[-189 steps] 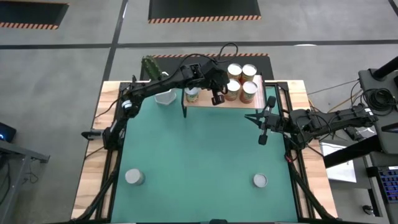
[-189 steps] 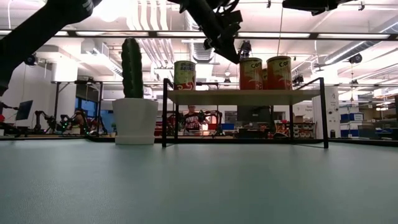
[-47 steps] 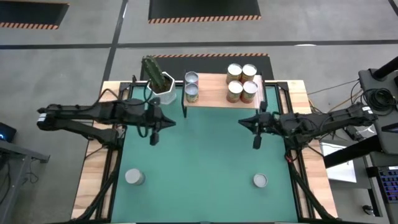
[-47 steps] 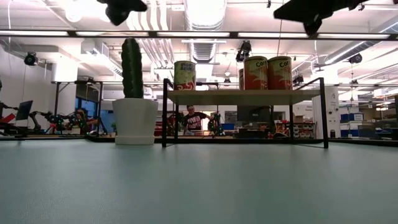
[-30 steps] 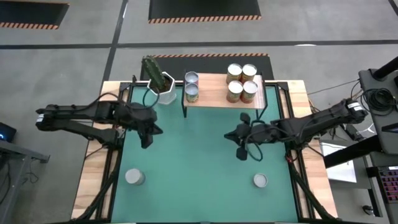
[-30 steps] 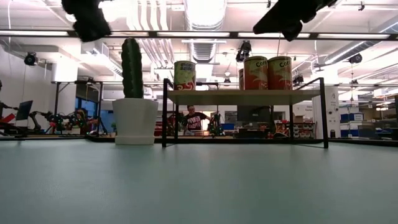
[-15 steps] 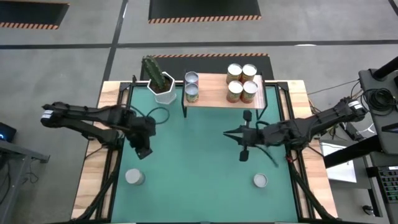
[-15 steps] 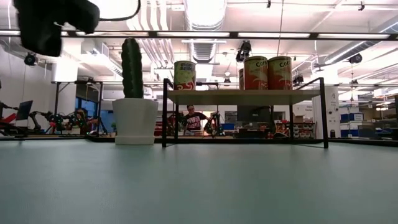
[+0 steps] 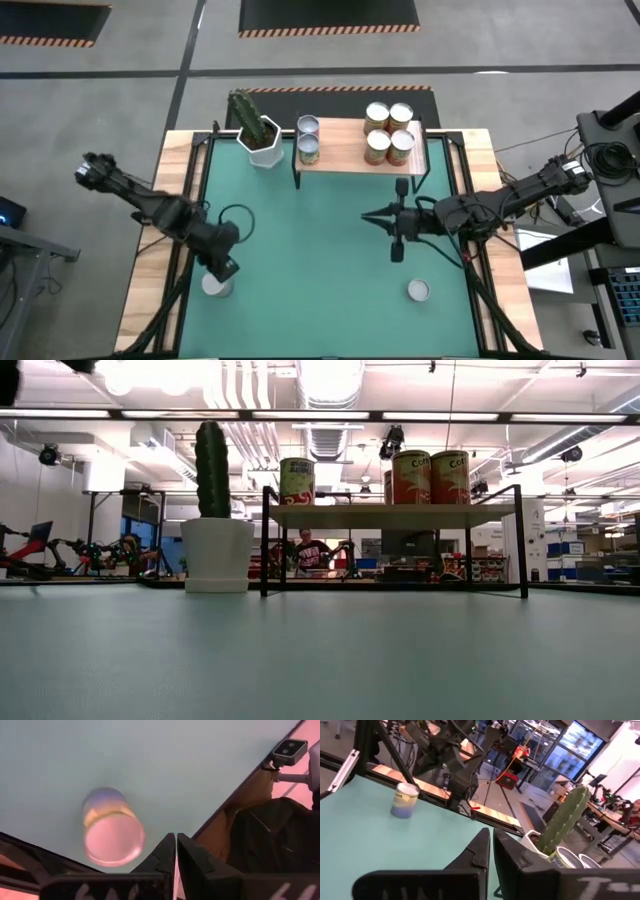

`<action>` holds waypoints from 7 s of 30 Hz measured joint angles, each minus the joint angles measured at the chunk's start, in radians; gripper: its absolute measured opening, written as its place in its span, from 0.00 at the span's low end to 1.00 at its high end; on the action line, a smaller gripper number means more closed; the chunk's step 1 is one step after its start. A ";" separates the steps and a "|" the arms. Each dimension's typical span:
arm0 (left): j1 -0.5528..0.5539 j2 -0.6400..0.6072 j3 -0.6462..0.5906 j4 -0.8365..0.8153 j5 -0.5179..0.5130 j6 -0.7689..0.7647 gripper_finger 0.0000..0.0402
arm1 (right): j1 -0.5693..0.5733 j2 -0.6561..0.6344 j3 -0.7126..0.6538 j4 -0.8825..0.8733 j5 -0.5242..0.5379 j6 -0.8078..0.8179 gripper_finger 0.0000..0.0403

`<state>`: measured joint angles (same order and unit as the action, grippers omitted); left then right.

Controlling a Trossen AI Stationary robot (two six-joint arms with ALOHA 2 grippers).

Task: Pick and place cans onto a shelf
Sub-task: Put the canned peas on the shelf

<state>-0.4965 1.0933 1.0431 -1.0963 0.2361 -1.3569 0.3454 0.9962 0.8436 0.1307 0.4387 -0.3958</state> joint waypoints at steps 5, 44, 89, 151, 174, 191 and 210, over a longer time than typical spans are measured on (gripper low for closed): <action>-0.108 0.027 0.000 0.023 -0.049 -0.131 0.02 | 0.002 0.000 0.000 0.000 -0.002 -0.016 0.03; -0.337 0.292 0.006 -0.145 -0.193 -0.200 0.91 | 0.002 0.015 0.000 -0.016 -0.028 0.048 0.03; -0.341 0.324 -0.051 -0.043 -0.191 -0.179 0.75 | 0.002 0.014 0.000 -0.022 -0.028 0.056 0.03; 0.240 0.725 1.067 -0.282 -0.648 1.320 0.77 | 0.172 -0.145 -0.082 -0.050 -0.019 -0.008 0.03; 0.514 0.763 1.067 -0.080 -0.646 1.613 0.77 | 0.172 -0.145 -0.082 -0.051 -0.001 -0.008 0.03; 0.626 0.843 1.070 -0.017 -0.645 1.689 0.77 | 0.171 -0.144 -0.082 -0.053 0.035 -0.007 0.03; 0.695 0.851 1.070 0.027 -0.635 1.658 0.78 | 0.171 -0.144 -0.082 -0.052 0.035 -0.016 0.03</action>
<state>0.1982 1.9446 2.1132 -1.0691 -0.3985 0.3014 0.5167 0.8520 0.7620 0.0784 0.4736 -0.4114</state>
